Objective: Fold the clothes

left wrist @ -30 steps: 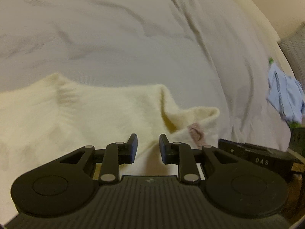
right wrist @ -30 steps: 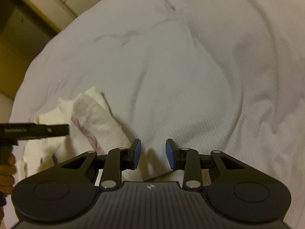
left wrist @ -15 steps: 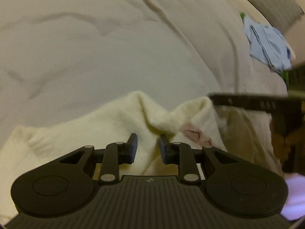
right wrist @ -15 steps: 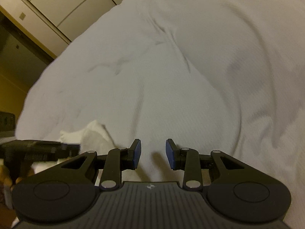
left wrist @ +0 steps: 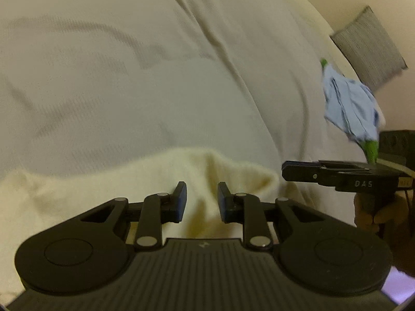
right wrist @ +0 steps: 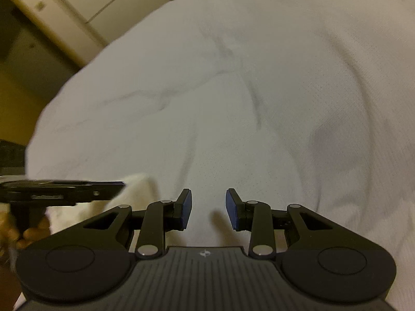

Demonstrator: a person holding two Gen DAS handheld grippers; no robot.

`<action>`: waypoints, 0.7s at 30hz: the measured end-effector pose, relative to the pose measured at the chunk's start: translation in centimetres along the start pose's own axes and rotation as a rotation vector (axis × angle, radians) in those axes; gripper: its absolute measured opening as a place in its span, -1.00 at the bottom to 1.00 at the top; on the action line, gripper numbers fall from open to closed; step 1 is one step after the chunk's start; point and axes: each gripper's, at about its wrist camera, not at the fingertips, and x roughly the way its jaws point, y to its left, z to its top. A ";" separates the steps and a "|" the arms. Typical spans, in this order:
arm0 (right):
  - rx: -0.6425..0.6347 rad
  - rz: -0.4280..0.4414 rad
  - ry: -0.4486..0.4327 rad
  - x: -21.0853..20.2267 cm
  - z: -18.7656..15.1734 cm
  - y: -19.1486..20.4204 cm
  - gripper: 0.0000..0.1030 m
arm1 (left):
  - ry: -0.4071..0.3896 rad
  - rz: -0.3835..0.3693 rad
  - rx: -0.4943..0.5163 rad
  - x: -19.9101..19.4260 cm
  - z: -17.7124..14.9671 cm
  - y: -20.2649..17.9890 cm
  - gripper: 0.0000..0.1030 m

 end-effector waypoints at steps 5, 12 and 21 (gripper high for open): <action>-0.026 0.047 0.060 2.2 -1.8 1.5 -0.33 | 0.037 0.021 -0.007 4.0 1.7 -0.7 -0.56; 0.044 -0.032 0.036 2.3 -1.6 1.3 -0.32 | -0.148 0.139 -0.139 0.3 0.5 -1.0 -0.57; -0.032 -0.050 0.059 1.3 -2.4 2.8 -0.32 | -0.115 0.514 -0.233 -8.9 -12.1 0.0 -0.56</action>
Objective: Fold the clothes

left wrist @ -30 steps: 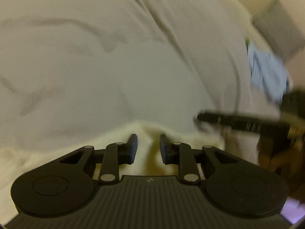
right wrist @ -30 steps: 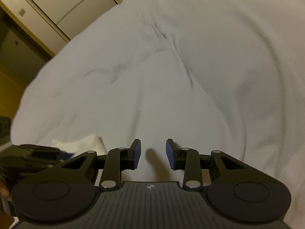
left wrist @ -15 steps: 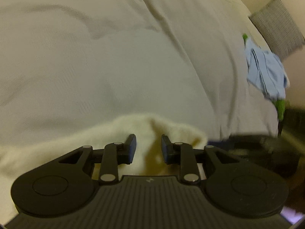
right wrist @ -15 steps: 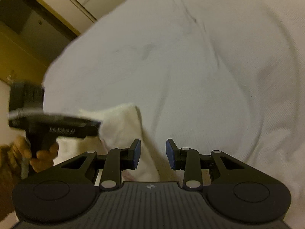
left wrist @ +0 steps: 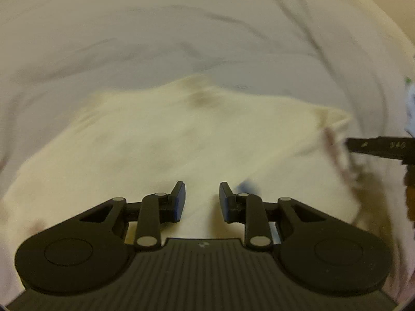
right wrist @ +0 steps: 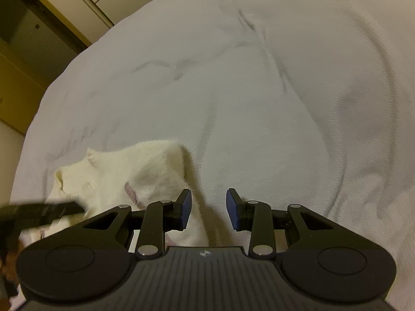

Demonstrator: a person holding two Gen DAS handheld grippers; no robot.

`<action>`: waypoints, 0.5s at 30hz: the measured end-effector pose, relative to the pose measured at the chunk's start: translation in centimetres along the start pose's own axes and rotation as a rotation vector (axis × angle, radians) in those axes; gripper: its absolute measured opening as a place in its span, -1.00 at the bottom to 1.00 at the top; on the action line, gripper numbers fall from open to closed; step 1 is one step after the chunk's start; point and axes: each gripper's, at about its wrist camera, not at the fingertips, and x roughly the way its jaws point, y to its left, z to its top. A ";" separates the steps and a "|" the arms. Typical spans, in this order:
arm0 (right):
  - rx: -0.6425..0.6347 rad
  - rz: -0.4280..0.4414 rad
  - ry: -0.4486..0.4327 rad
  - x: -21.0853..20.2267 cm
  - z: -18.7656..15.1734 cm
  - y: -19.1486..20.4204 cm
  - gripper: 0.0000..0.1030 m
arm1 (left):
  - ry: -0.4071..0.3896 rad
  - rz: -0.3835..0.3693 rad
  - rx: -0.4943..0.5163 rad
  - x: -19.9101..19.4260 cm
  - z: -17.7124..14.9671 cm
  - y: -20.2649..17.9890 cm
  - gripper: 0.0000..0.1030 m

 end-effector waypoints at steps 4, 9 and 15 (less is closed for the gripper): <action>-0.028 -0.027 -0.004 -0.5 -0.8 0.5 -0.32 | -0.003 0.072 -0.119 -2.9 -3.1 3.7 -0.52; -0.078 -0.033 -0.039 -0.7 0.3 1.5 -0.32 | -0.038 0.131 -0.187 -6.4 -6.0 6.4 -0.45; -0.190 -0.038 0.007 2.2 -0.1 3.4 -0.33 | -0.050 0.189 -0.269 -8.8 -8.3 8.1 -0.43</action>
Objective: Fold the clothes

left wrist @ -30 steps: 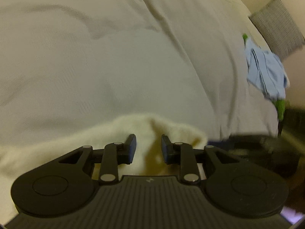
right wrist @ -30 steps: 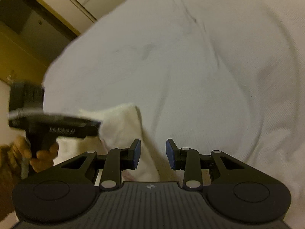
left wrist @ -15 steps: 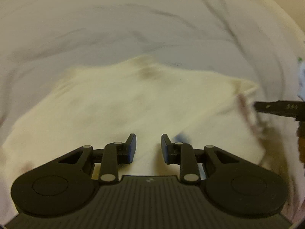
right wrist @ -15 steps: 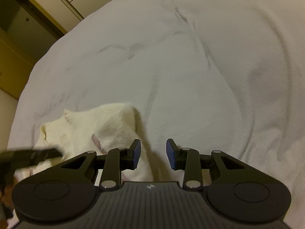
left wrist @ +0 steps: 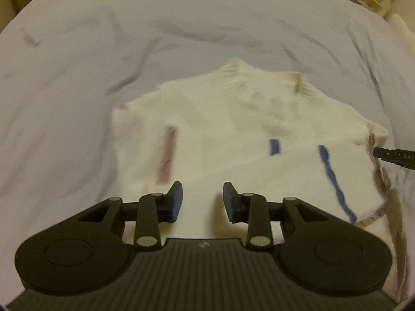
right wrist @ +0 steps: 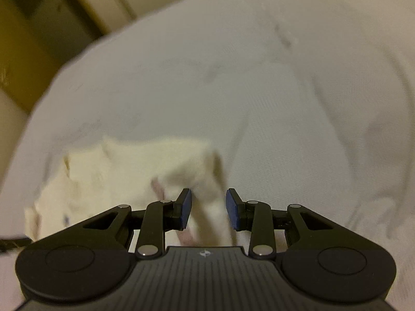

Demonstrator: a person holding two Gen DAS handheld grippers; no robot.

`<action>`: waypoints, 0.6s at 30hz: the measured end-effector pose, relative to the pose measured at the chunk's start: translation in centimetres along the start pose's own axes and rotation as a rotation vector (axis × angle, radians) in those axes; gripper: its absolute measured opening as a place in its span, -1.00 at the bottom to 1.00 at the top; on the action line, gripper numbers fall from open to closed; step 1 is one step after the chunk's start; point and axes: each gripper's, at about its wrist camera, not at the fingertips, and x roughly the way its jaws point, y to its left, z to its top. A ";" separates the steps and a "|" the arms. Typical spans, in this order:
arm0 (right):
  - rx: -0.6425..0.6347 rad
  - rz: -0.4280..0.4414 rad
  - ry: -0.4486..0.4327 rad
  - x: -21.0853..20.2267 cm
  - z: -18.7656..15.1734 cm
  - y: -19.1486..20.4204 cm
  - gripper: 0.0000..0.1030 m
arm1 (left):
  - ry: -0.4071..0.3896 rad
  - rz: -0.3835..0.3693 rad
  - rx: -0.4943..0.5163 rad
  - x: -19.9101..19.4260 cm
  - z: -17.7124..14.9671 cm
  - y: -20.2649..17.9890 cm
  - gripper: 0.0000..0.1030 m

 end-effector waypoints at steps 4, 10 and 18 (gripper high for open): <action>-0.044 -0.026 -0.010 -0.4 0.0 1.0 -0.29 | -0.019 0.027 -0.049 -1.7 -1.4 1.9 -0.12; 0.008 -0.031 -0.033 -1.6 0.0 0.3 -0.28 | -0.022 -0.029 -0.130 -0.8 -1.2 4.1 -0.13; -0.010 -0.065 -0.069 -2.4 -0.4 0.8 -0.29 | -0.085 -0.007 -0.019 -0.2 -2.5 2.3 -0.90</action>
